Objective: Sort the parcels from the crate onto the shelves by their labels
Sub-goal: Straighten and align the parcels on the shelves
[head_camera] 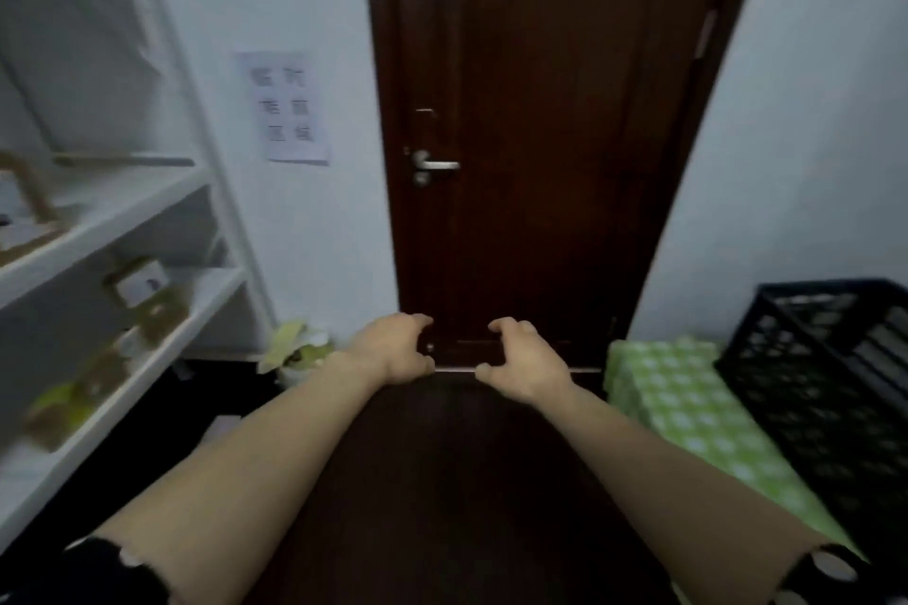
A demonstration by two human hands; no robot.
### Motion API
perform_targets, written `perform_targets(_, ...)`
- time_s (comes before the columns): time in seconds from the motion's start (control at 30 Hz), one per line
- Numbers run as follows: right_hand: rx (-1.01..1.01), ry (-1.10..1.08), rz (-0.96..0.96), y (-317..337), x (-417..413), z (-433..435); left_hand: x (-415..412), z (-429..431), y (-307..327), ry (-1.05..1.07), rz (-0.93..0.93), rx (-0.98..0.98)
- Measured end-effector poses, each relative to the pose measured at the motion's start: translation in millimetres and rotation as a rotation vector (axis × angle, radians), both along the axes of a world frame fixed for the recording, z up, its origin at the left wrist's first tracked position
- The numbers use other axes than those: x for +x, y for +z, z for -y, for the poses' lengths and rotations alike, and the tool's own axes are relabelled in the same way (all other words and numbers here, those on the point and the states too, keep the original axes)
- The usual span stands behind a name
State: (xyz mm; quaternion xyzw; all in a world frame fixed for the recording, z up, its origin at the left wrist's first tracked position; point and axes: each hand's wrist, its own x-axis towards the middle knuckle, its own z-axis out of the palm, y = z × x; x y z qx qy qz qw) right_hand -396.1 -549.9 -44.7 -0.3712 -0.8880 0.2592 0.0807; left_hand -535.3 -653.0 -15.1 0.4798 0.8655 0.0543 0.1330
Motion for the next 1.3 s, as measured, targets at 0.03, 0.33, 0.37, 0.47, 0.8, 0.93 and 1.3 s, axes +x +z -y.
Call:
perform_targets(0.03,-0.019,-0.057,-0.002,-1.8,18.1,-16.4,13.4,-26.3,-2.7,-0.053,0.005,0.001)
perform_targets(0.33,-0.075,-0.487,0.035,-17.9,156.8,-145.9,135.2,-231.0,-22.4,-0.484,0.077,0.008)
perform_targets(0.37,-0.08,-0.533,0.048,-19.8,167.9,-158.2,145.8,-250.2,-24.5,-0.535,0.085,0.001)
perform_targets(0.47,-0.125,-0.66,0.078,-24.2,196.9,-191.4,174.5,-302.8,-31.3,-0.674,0.092,-0.04)
perform_targets(0.8,-0.253,-0.697,0.135,-69.2,243.6,-257.4,219.6,-382.6,-73.9,-0.789,0.107,-0.21)
perform_targets(0.93,-0.249,-0.546,0.119,-84.8,211.1,-285.5,180.7,-368.5,-91.0,-0.591,0.174,-0.179)
perform_targets(1.3,-0.348,0.289,0.122,-100.7,-36.1,-180.9,-4.1,-151.4,-112.7,0.31,0.297,-0.14)
